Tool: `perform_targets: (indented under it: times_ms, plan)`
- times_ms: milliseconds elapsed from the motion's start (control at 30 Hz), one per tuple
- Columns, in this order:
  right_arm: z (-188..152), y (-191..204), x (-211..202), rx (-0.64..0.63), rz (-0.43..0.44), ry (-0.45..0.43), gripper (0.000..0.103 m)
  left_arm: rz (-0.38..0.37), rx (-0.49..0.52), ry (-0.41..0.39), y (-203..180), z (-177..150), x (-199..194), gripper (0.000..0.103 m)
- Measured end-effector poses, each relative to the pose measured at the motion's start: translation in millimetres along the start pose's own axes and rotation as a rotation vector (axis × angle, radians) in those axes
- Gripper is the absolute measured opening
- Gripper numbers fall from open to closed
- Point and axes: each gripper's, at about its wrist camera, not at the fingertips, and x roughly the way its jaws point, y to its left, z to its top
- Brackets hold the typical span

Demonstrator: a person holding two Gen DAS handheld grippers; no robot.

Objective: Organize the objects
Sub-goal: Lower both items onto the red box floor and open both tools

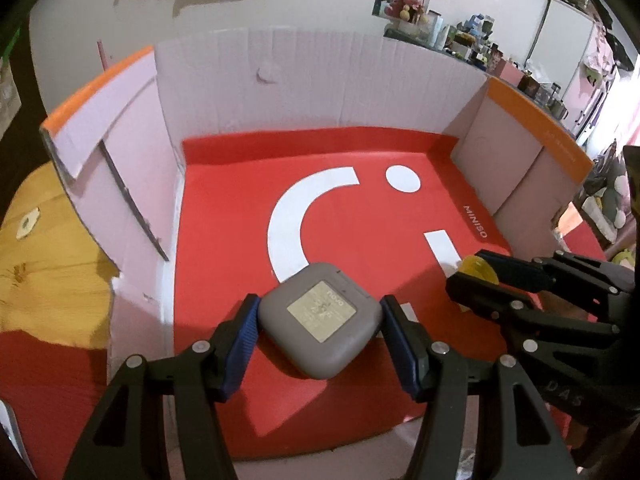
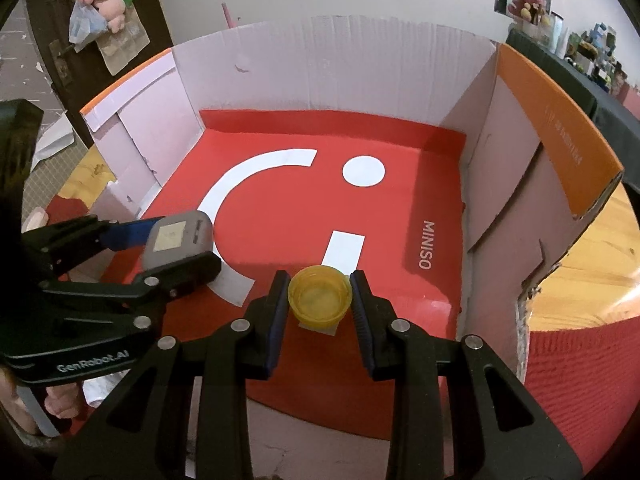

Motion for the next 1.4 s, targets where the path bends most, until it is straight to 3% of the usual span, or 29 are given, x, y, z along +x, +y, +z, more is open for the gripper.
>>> perform_targets:
  times_ms: [733,833,867,900,1400]
  plan:
    - [-2,-2,0,0.014,0.025,0.011,0.03,0.007,-0.007,0.001,1,-1,0,0.062]
    - [-2,-1,-1,0.014,0.029,0.011,0.038,0.008,-0.008,0.0,2,-1,-1,0.062]
    - [-2,-1,-2,0.013,0.028,0.006,0.053,0.008,-0.009,0.001,2,-1,-1,0.062]
    - [-3,0,-3,0.008,0.029,0.0,0.059,0.009,-0.01,-0.002,2,-1,-2,0.062]
    - [-4,1,-20,0.005,0.025,-0.036,0.059,-0.002,-0.006,-0.031,-1,-1,-11,0.069]
